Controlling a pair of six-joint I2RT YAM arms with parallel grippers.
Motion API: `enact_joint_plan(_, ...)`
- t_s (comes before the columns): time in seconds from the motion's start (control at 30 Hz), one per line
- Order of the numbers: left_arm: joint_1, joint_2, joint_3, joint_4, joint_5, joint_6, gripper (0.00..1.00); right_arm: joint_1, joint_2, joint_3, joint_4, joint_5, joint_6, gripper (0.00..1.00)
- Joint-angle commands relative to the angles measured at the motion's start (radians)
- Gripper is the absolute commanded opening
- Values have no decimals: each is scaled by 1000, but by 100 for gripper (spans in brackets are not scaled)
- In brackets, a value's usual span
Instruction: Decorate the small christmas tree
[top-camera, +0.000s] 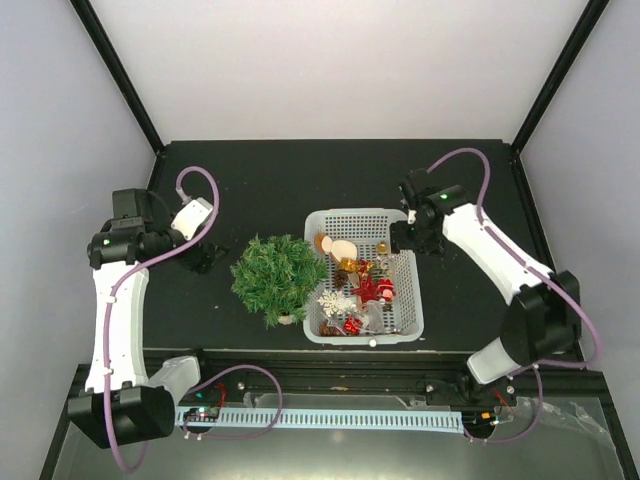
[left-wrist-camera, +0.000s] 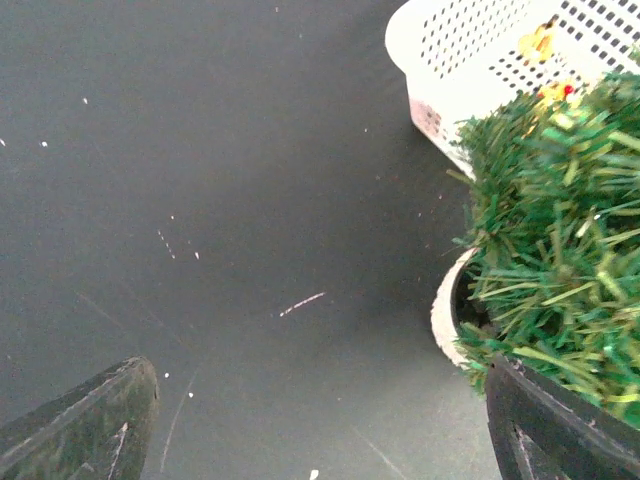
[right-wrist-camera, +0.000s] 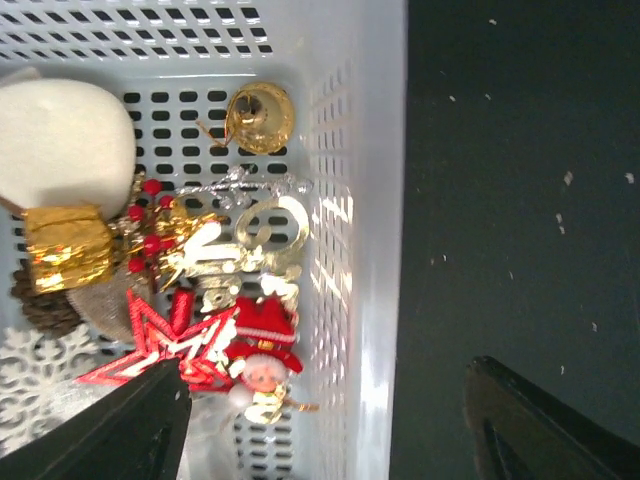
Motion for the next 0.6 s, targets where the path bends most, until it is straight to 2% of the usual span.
enact_joint_plan(0.0, -3, 24, -32, 40, -35, 23, 89, -7, 96, 3, 94, -14, 10, 71)
enact_joint_plan(0.13, -2, 54, -45, 65, -56, 33, 89, -26, 192, 36, 116, -11, 10, 52)
enact_joint_plan(0.27, -2, 73, -52, 91, -58, 37, 89, -50, 253, 71, 121, -2, 9, 43)
enact_joint_plan(0.43, -2, 86, -70, 115, -57, 36, 89, -89, 326, 130, 100, 45, -15, 27)
enact_joint_plan(0.57, -3, 91, -87, 129, -56, 34, 89, -132, 371, 200, 75, 111, -42, 26)
